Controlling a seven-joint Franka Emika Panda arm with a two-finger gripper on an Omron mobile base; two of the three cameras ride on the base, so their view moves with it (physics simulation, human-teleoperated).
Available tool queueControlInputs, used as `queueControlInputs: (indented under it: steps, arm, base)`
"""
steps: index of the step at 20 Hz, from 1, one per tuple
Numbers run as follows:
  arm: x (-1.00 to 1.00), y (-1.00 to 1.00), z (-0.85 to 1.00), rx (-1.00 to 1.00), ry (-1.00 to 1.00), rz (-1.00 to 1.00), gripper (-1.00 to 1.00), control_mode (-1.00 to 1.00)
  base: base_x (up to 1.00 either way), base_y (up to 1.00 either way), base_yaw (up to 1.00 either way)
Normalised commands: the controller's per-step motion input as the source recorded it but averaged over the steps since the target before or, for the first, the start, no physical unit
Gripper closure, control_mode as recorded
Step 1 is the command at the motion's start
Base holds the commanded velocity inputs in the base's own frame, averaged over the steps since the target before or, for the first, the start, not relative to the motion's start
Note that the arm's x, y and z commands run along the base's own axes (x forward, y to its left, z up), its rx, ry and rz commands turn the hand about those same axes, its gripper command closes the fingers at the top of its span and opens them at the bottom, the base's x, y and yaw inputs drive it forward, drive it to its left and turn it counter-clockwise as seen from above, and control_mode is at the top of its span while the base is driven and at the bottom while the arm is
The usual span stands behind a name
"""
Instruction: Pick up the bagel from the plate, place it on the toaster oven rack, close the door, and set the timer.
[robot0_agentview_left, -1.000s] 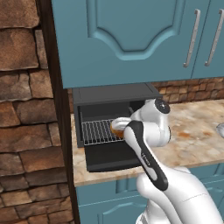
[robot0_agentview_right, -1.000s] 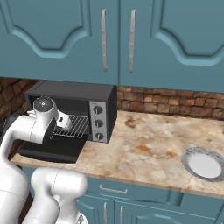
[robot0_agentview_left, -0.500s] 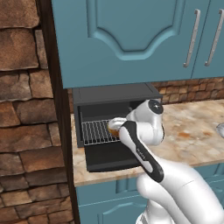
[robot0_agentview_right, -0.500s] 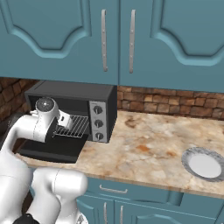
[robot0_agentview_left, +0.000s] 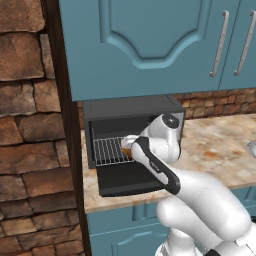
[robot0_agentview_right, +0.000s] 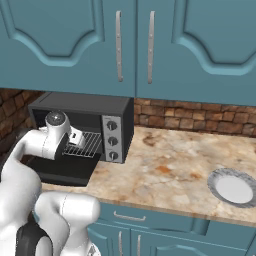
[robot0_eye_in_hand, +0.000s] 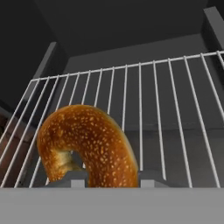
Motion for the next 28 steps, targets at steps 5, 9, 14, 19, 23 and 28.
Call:
queueControlInputs:
  steps: [5, 9, 14, 19, 23, 28]
  arm:
    - [0.26, 0.04, -0.07, 0.00, 0.04, 0.00, 1.00, -1.00]
    - [0.28, 0.01, -0.11, 0.00, 0.06, 0.00, 1.00, -1.00]
    - [0.28, 0.00, -0.09, 0.00, 0.05, 0.00, 1.00, -1.00]
    - [0.19, 0.00, -0.15, 0.00, 0.04, 0.00, 1.00, -1.00]
    - [0.00, 0.02, -0.25, -0.02, 0.04, 0.00, -1.00, -1.00]
    - [0.00, 0.00, -0.04, 0.00, 0.00, 0.00, -1.00, -1.00]
  base:
    - [0.00, 0.00, 0.00]
    - [0.00, 0.00, 0.00]
    - [0.00, 0.00, 0.00]
    - [0.00, 0.00, 0.00]
    - [0.00, 0.00, 0.00]
    - [0.00, 0.00, 0.00]
